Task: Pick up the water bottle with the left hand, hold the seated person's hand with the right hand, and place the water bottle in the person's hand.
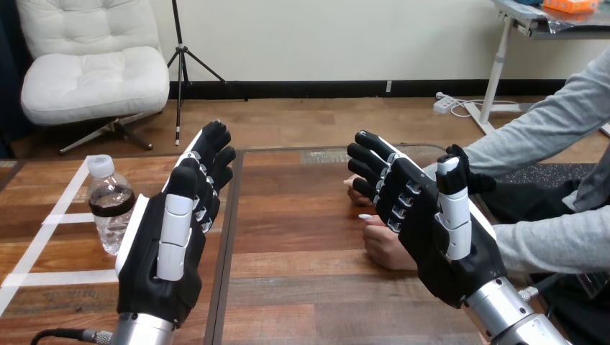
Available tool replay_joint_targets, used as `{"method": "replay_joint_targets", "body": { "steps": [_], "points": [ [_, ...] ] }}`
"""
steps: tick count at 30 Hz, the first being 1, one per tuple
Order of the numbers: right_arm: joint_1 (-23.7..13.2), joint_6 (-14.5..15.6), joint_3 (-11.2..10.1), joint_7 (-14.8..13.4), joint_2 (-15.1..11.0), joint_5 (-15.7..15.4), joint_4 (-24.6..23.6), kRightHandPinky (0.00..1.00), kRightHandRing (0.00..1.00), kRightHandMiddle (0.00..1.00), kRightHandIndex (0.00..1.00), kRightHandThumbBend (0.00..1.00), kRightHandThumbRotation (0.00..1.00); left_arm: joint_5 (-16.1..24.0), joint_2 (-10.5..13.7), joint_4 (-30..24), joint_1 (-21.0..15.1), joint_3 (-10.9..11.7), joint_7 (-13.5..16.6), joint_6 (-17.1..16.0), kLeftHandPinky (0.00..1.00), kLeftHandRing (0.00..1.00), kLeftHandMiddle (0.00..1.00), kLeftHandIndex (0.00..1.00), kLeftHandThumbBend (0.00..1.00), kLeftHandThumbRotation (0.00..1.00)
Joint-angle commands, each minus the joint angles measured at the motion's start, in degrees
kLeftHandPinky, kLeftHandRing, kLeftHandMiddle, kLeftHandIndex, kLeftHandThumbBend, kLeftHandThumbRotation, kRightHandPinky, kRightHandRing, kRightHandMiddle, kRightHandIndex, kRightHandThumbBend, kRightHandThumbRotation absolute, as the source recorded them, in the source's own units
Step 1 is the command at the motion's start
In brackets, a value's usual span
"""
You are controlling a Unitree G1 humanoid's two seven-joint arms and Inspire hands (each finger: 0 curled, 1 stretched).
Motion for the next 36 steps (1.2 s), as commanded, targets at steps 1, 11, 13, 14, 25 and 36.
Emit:
{"method": "replay_joint_targets", "body": {
  "steps": [1,11,13,14,25,36],
  "points": [
    [-3.3,-0.8,-0.5,0.3,-0.4,0.5,-2.8,1.00,0.97,0.94,0.93,0.91,1.00,-0.7,0.1,-2.5,-2.6,0.1,-0.3,0.1,0.96,0.94,0.95,0.92,0.77,0.96],
    [-3.4,-1.1,-0.6,0.6,-0.5,0.4,-2.5,1.00,0.97,0.95,0.93,0.92,1.00,-0.3,0.2,-2.5,-2.7,0.1,-0.3,-0.2,0.96,0.94,0.94,0.92,0.77,0.97],
    [-3.4,-1.0,-0.6,0.7,-0.5,0.4,-2.5,1.00,0.97,0.95,0.93,0.92,1.00,-0.4,0.3,-2.5,-2.7,0.1,-0.4,-0.2,0.96,0.94,0.94,0.92,0.77,0.97],
    [-3.4,-1.0,-0.6,0.6,-0.5,0.4,-2.5,1.00,0.97,0.95,0.93,0.92,1.00,-0.5,0.3,-2.5,-2.7,0.1,-0.5,-0.1,0.96,0.94,0.94,0.92,0.77,0.97],
    [-3.6,-1.4,-0.8,1.0,-0.5,0.4,-2.0,1.00,0.97,0.95,0.93,0.91,1.00,-0.8,0.2,-2.3,-2.8,0.2,-0.7,0.1,0.97,0.95,0.95,0.93,0.77,0.96],
    [-3.6,-1.3,-0.8,1.1,-0.4,0.3,-2.2,1.00,0.97,0.94,0.93,0.91,1.00,-0.9,0.0,-2.1,-2.9,0.4,-0.7,-0.3,0.96,0.94,0.95,0.93,0.77,0.96]
  ]
}}
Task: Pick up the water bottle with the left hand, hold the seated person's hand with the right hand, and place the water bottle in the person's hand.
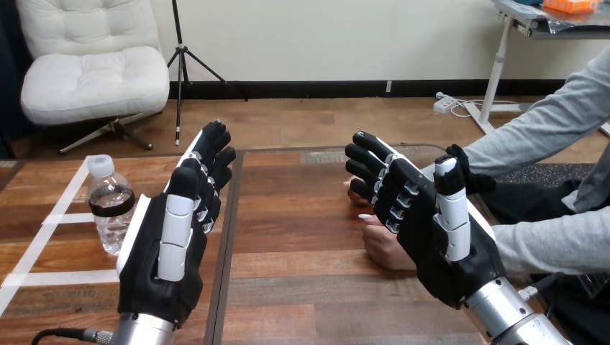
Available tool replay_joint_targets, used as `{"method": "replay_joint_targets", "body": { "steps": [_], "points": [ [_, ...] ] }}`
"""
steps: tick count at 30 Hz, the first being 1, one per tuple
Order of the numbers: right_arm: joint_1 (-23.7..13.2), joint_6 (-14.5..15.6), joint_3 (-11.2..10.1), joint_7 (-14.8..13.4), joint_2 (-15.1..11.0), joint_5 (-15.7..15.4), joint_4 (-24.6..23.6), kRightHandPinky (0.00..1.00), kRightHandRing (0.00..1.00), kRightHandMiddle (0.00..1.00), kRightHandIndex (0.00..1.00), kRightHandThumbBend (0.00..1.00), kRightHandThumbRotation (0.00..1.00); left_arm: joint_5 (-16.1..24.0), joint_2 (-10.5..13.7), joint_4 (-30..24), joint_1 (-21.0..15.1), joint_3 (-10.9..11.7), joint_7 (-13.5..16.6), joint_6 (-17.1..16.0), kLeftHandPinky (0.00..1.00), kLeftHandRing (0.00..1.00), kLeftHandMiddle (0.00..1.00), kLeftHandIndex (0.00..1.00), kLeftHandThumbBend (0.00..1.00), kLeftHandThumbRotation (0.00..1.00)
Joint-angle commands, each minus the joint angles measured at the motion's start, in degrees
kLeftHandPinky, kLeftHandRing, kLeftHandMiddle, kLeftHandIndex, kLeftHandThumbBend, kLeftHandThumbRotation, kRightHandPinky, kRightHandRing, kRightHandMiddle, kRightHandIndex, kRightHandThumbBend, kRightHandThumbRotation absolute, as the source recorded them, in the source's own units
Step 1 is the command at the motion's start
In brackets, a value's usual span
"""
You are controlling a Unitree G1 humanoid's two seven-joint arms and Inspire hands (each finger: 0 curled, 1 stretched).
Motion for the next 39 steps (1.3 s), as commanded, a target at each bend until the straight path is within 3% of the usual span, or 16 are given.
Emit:
{"method": "replay_joint_targets", "body": {
  "steps": [1,9,15,25,39],
  "points": [
    [-3.6,-1.3,-0.7,0.1,-0.3,0.3,-2.2,1.00,0.97,0.94,0.93,0.91,1.00,-1.1,0.0,-2.1,-3.0,0.5,-0.3,-0.5,0.96,0.94,0.95,0.93,0.77,0.96],
    [-3.6,-1.5,-0.6,0.1,-0.1,0.3,-2.0,1.00,0.97,0.95,0.93,0.91,1.00,-2.8,-0.5,-1.5,-3.6,1.5,-0.5,-1.8,0.99,0.96,0.95,0.94,0.78,0.93],
    [-3.7,-1.7,-0.6,0.0,-0.1,0.1,-1.9,1.00,0.97,0.94,0.93,0.91,1.00,-1.6,-0.4,-1.0,-4.1,2.7,0.3,-4.0,1.00,0.95,0.94,0.93,0.83,0.91],
    [-3.7,-1.9,-0.6,0.2,0.0,0.1,-1.9,1.00,0.97,0.95,0.93,0.90,1.00,-0.8,0.6,1.4,-5.9,6.4,2.2,-8.1,0.98,0.95,0.94,0.92,0.87,0.88],
    [-3.3,-1.6,-0.5,-0.4,0.1,0.1,-2.5,1.00,0.97,0.95,0.93,0.90,1.00,-3.0,1.3,3.8,-8.3,11.8,3.8,-8.6,1.00,0.99,0.98,0.95,0.84,0.85]
  ]
}}
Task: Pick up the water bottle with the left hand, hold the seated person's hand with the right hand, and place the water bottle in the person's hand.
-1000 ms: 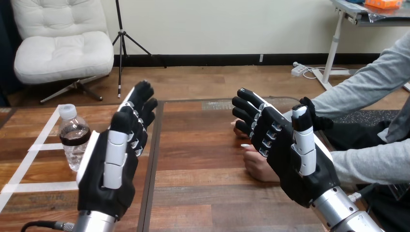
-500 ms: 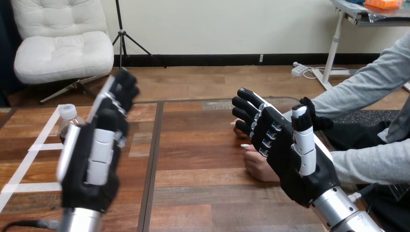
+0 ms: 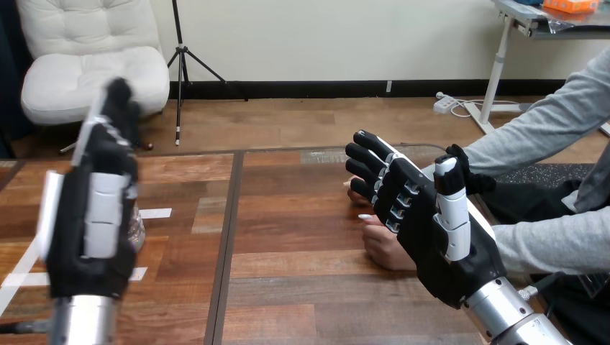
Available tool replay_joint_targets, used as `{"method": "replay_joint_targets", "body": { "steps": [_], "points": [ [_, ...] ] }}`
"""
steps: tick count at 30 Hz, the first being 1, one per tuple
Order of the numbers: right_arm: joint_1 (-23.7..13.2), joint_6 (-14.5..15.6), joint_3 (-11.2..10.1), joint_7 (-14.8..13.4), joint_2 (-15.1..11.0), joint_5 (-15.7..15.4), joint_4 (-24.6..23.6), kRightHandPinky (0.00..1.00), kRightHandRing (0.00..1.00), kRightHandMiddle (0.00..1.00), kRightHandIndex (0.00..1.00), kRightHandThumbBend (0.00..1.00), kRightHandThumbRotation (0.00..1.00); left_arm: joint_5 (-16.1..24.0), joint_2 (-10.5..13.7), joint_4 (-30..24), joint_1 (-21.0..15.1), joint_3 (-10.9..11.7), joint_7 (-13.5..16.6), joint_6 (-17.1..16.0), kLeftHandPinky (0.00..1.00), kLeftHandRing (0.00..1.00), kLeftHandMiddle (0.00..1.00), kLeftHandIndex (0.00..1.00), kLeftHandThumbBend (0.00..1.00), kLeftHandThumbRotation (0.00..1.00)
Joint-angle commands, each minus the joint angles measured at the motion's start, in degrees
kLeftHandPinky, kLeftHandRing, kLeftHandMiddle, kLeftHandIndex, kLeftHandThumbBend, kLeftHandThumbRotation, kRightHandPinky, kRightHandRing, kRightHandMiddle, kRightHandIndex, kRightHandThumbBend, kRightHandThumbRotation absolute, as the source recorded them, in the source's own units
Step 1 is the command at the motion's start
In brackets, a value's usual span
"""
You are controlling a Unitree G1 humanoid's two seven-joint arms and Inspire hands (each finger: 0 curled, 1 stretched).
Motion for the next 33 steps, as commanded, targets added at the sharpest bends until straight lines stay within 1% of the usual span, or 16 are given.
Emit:
{"method": "replay_joint_targets", "body": {
  "steps": [1,5,11,17,19,25,29,33],
  "points": [
    [-3.3,-1.4,-0.5,-0.4,0.1,0.1,-2.5,1.00,0.97,0.95,0.93,0.91,1.00,-1.6,1.0,1.7,-3.8,2.5,0.2,-1.7,1.00,0.99,0.98,0.96,0.83,0.84],
    [-3.2,-1.2,-0.5,-0.6,0.1,0.1,-2.8,1.00,0.97,0.95,0.93,0.91,1.00,-2.3,1.1,2.5,-4.4,4.0,0.4,-2.0,1.00,0.99,0.99,0.96,0.81,0.82],
    [-3.0,-1.3,-0.5,-0.8,0.1,0.1,-2.9,1.00,0.97,0.94,0.93,0.91,1.00,-1.7,1.5,3.5,-5.2,5.9,1.4,-2.2,0.99,0.98,0.98,0.95,0.78,0.83],
    [-2.9,-1.5,-0.5,-0.6,0.0,0.2,-2.7,1.00,0.97,0.95,0.93,0.91,1.00,-1.6,2.2,5.2,-5.8,7.8,1.6,-3.2,0.97,0.97,0.98,0.95,0.75,0.84],
    [-2.9,-1.4,-0.4,-0.7,0.0,0.1,-2.8,1.00,0.97,0.95,0.93,0.91,1.00,-1.3,2.5,5.8,-6.1,8.5,2.1,-3.4,0.97,0.97,0.97,0.95,0.74,0.85],
    [-2.8,-1.6,-0.4,-0.6,0.0,0.1,-2.7,1.00,0.97,0.95,0.93,0.90,1.00,-0.8,3.1,7.1,-6.6,10.1,3.6,-3.4,0.96,0.96,0.96,0.93,0.75,0.84],
    [-2.7,-1.6,-0.4,-0.5,0.0,0.1,-2.8,1.00,0.96,0.94,0.93,0.90,1.00,-1.0,3.5,7.9,-6.8,11.1,3.8,-3.4,0.95,0.95,0.95,0.93,0.75,0.84],
    [-2.6,-1.3,-0.3,-0.7,0.1,0.2,-3.1,1.00,0.96,0.94,0.93,0.90,1.00,-0.3,3.9,8.6,-7.0,12.2,5.0,-3.3,0.95,0.95,0.95,0.92,0.76,0.84]
  ]
}}
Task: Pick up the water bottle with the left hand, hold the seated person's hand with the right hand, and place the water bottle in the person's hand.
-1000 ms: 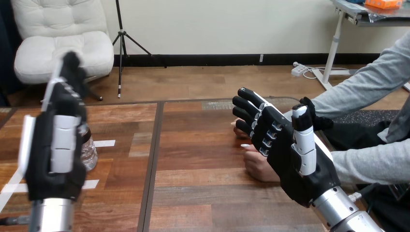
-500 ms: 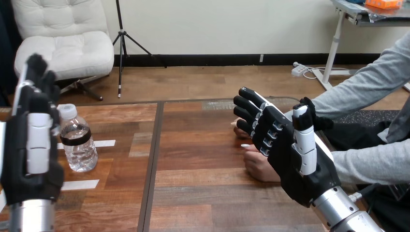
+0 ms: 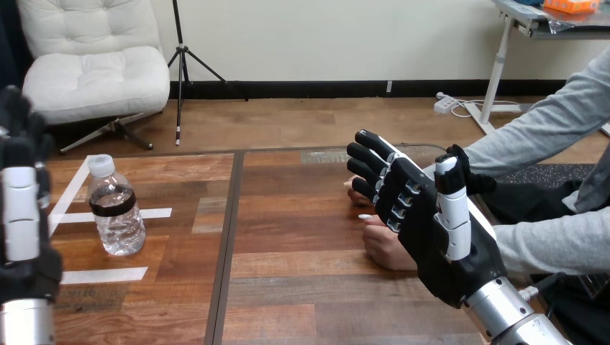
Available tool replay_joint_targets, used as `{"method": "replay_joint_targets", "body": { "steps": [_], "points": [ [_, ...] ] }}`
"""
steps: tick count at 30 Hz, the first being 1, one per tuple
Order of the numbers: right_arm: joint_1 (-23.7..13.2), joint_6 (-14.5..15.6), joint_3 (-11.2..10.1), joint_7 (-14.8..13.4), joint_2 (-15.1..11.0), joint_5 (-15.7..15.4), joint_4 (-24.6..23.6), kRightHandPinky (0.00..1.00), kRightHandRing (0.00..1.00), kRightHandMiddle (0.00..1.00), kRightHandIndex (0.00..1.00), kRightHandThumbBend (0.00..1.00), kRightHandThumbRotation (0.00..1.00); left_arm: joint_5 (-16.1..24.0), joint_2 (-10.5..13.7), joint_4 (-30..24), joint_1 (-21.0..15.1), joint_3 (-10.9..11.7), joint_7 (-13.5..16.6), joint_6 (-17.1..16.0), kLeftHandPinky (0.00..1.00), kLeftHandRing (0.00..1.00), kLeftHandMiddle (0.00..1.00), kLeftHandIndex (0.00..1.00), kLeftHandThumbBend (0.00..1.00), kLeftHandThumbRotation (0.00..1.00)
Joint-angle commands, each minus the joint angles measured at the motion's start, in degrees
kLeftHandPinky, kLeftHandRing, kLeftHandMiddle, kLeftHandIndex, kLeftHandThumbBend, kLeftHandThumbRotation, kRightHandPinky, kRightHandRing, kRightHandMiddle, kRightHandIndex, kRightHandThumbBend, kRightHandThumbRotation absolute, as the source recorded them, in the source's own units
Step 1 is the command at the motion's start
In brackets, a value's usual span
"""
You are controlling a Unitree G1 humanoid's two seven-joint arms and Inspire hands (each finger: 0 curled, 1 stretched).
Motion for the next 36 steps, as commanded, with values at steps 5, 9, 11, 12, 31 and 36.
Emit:
{"method": "replay_joint_targets", "body": {
  "steps": [5,9,11,12,31,36],
  "points": [
    [-2.6,-1.2,-0.4,-0.1,0.0,0.4,-3.0,1.00,0.97,0.94,0.93,0.90,1.00,0.6,2.1,2.0,-4.0,2.1,1.1,-1.3,0.95,0.95,0.94,0.91,0.74,0.85],
    [-2.6,-1.2,-0.4,-0.1,0.0,0.3,-3.0,1.00,0.97,0.94,0.93,0.90,1.00,0.3,2.5,2.9,-4.2,2.8,0.9,-1.5,0.96,0.95,0.94,0.90,0.74,0.84],
    [-2.6,-1.1,-0.4,-0.2,0.0,0.3,-3.1,1.00,0.97,0.94,0.93,0.91,1.00,0.4,2.5,3.2,-4.3,3.0,0.9,-1.7,0.96,0.95,0.94,0.90,0.73,0.83],
    [-2.5,-0.9,-0.4,-0.3,0.0,0.4,-3.2,1.00,0.97,0.94,0.93,0.91,1.00,0.7,2.6,3.5,-4.4,3.1,1.0,-1.8,0.96,0.95,0.94,0.90,0.73,0.83],
    [-2.4,0.3,-0.1,-0.9,-0.1,0.4,-4.2,1.00,0.96,0.94,0.92,0.92,1.00,5.0,3.0,2.8,-3.8,1.9,4.4,1.1,0.97,0.96,0.95,0.92,0.80,0.41],
    [-2.3,0.3,-0.1,-1.0,0.0,0.4,-4.3,1.00,0.96,0.94,0.92,0.92,1.00,8.3,3.6,2.3,-3.4,1.5,5.8,2.4,0.96,0.96,0.95,0.92,0.91,0.25]
  ]
}}
